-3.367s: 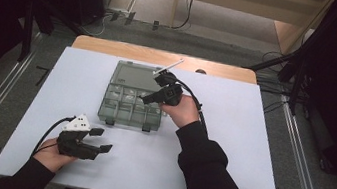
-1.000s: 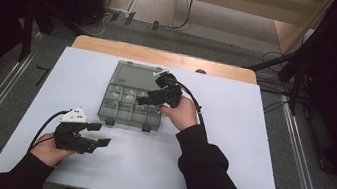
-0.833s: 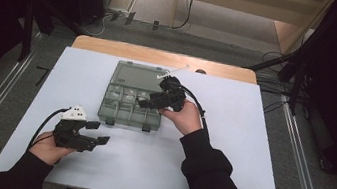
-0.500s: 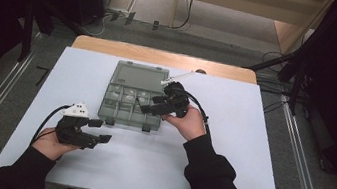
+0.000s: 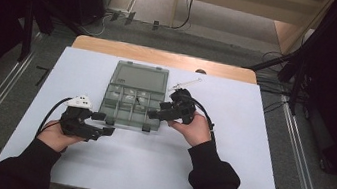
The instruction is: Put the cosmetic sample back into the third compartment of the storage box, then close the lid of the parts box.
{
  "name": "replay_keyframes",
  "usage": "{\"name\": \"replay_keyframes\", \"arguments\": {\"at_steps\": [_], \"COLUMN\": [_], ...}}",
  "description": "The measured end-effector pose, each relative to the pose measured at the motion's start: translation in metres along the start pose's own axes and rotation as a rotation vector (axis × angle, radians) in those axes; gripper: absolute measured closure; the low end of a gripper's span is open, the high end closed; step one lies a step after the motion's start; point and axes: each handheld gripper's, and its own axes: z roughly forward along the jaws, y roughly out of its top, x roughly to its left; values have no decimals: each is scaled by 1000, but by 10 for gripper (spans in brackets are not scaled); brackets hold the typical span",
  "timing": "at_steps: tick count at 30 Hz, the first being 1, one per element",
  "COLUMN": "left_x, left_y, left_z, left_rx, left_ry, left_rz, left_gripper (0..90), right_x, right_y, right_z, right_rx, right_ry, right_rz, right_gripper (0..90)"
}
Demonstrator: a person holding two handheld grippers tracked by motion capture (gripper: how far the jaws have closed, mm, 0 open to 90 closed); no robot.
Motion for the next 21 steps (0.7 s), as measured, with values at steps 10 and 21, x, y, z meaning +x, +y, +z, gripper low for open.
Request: {"name": "replay_keyframes", "arguments": {"at_steps": [10, 21], "left_x": [7, 31], "left_y": [10, 25], "left_z": [3, 6], "left_rx": [-19, -46], "left_ry": [-8, 37], "left_rz": [-11, -21], "left_gripper": [277, 279], "right_x": [-4, -3], "right_y": [-11, -15], "right_z": [-2, 0], "right_rx": [1, 4], "right_ry": [-19, -30], "right_rz": [28, 41], "right_gripper": [292, 291]}}
